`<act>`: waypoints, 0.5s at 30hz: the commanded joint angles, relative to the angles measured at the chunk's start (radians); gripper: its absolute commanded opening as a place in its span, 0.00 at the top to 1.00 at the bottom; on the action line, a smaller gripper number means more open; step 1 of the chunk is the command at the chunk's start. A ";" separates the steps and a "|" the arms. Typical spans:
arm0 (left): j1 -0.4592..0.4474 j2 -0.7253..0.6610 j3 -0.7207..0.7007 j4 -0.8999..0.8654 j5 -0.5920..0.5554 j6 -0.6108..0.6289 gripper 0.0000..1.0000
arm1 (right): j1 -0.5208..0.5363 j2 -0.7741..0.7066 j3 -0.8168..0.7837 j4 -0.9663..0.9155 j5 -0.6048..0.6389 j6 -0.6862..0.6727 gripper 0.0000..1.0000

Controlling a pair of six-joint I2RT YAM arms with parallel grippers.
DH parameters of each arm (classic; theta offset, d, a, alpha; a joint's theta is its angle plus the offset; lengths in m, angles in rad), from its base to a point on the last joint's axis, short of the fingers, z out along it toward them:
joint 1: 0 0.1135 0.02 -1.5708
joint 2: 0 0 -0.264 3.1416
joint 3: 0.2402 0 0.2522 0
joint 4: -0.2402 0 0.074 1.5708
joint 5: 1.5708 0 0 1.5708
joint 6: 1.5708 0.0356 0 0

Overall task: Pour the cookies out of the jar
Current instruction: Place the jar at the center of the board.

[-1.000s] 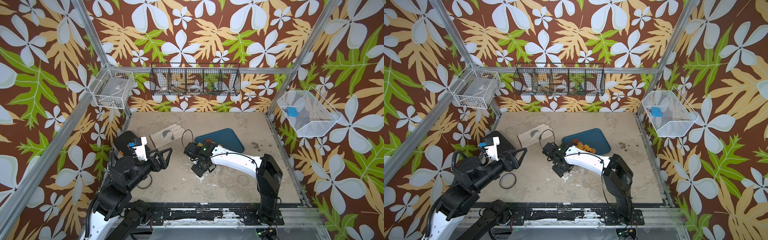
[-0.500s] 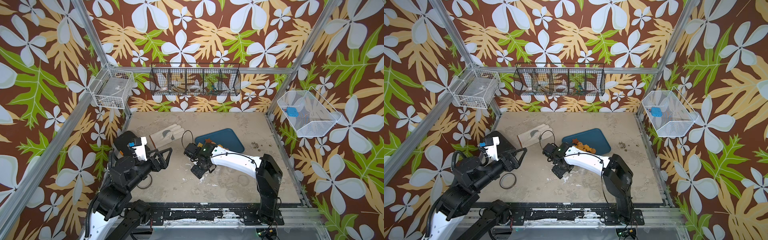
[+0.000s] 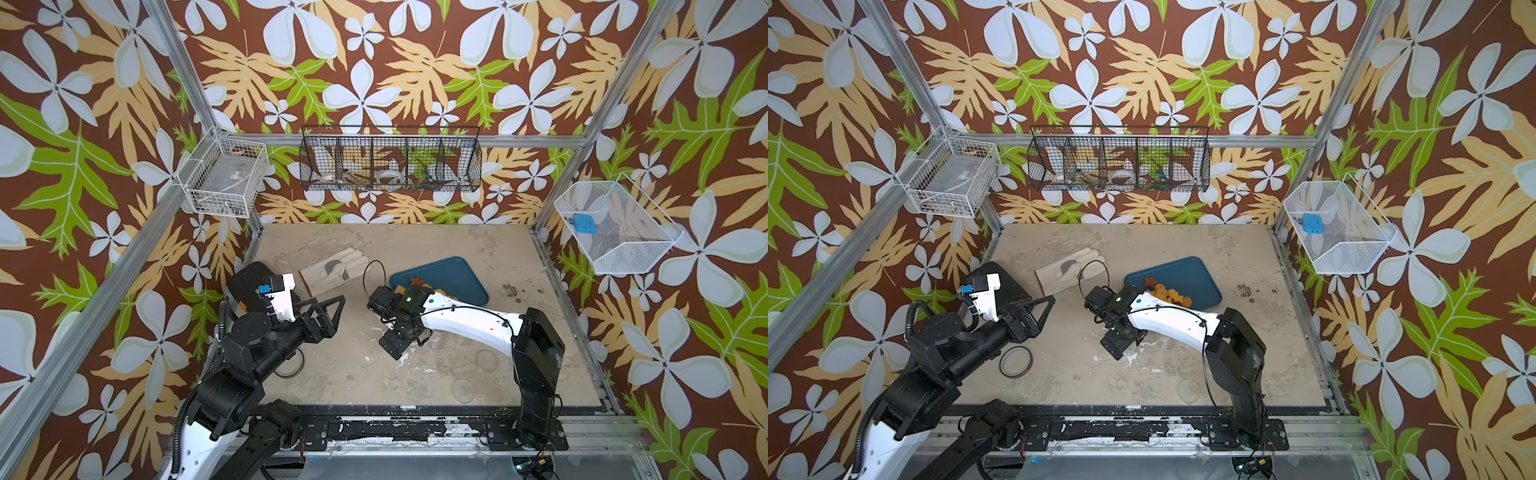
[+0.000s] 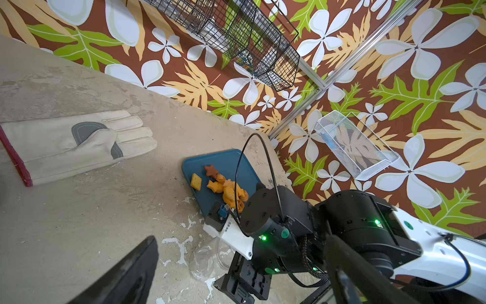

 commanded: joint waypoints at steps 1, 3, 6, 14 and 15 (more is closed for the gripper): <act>0.001 0.002 0.002 0.029 -0.005 0.019 0.00 | 0.000 -0.002 0.021 -0.025 0.026 -0.001 0.03; 0.001 0.002 0.000 0.034 -0.007 0.022 0.00 | 0.000 -0.011 0.042 -0.035 0.032 0.000 0.02; 0.001 0.006 -0.006 0.042 -0.010 0.023 0.00 | 0.000 -0.017 0.092 -0.059 0.044 0.001 0.00; 0.001 0.042 0.007 0.068 -0.019 0.036 0.00 | -0.035 -0.035 0.346 -0.181 0.067 0.000 0.00; 0.001 0.049 0.010 0.065 -0.028 0.039 0.00 | -0.059 -0.046 0.372 -0.185 0.046 0.000 0.00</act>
